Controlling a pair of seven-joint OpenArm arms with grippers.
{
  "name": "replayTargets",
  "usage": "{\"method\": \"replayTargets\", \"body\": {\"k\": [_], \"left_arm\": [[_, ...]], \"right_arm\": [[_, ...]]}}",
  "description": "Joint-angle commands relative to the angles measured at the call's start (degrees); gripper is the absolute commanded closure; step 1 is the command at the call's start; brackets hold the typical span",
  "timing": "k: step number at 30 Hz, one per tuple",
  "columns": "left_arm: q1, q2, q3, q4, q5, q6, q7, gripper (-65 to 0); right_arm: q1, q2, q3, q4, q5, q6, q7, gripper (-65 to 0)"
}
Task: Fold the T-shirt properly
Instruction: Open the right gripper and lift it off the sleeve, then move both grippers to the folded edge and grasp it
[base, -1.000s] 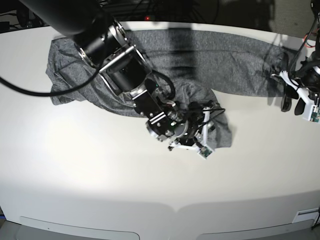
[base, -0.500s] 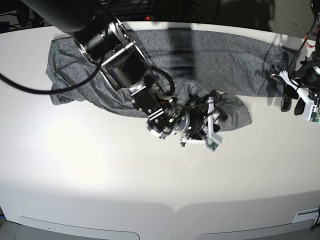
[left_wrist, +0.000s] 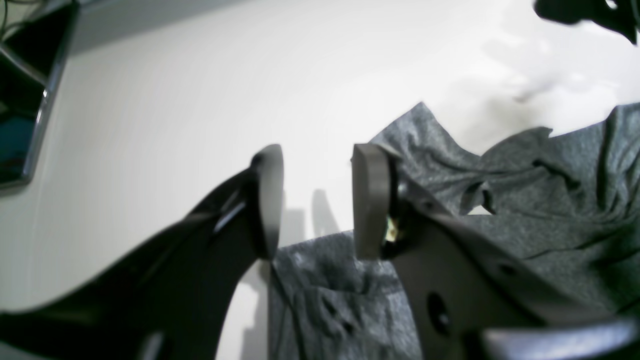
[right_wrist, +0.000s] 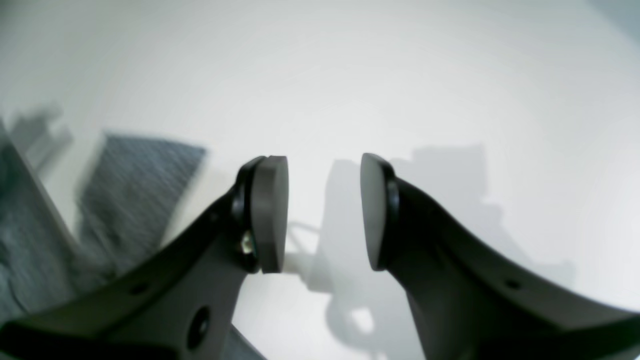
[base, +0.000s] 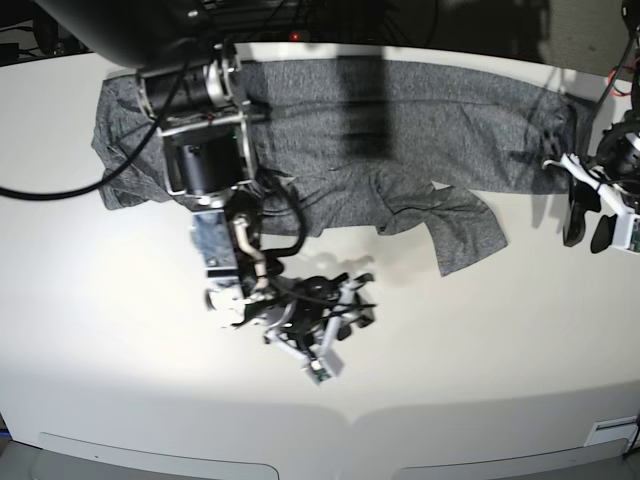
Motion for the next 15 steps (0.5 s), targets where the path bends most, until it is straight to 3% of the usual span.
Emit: {"method": "replayTargets", "body": {"k": [1, 3, 11, 13, 15], "left_arm": [[-0.59, -0.79, -0.31, 0.98, -0.33, -1.42, -2.64, -22.6], [-1.46, -0.66, 0.17, 0.98, -0.33, -3.96, -3.96, -22.6], [-9.22, -0.66, 11.30, -1.07, 5.46, -4.02, -4.31, -22.6], [-12.04, -0.63, 15.50, -4.31, 7.45, -3.37, -4.96, -22.6], [-14.95, -0.55, 19.39, -8.41, 8.50, -0.04, -5.07, -22.2]], "right_arm": [[1.77, 1.62, 0.24, 1.73, 1.36, 0.28, -0.15, -24.4], [1.36, 4.81, 0.24, 3.17, 2.51, 0.28, -2.03, -24.4], [-3.08, 16.22, 0.31, 10.12, 5.35, 0.28, -6.56, -24.4], [-5.14, 18.47, 0.31, 12.33, 5.35, 0.28, -7.17, -24.4], [-7.52, 20.55, 0.33, 14.71, 5.38, 0.28, -7.28, -24.4]]}}
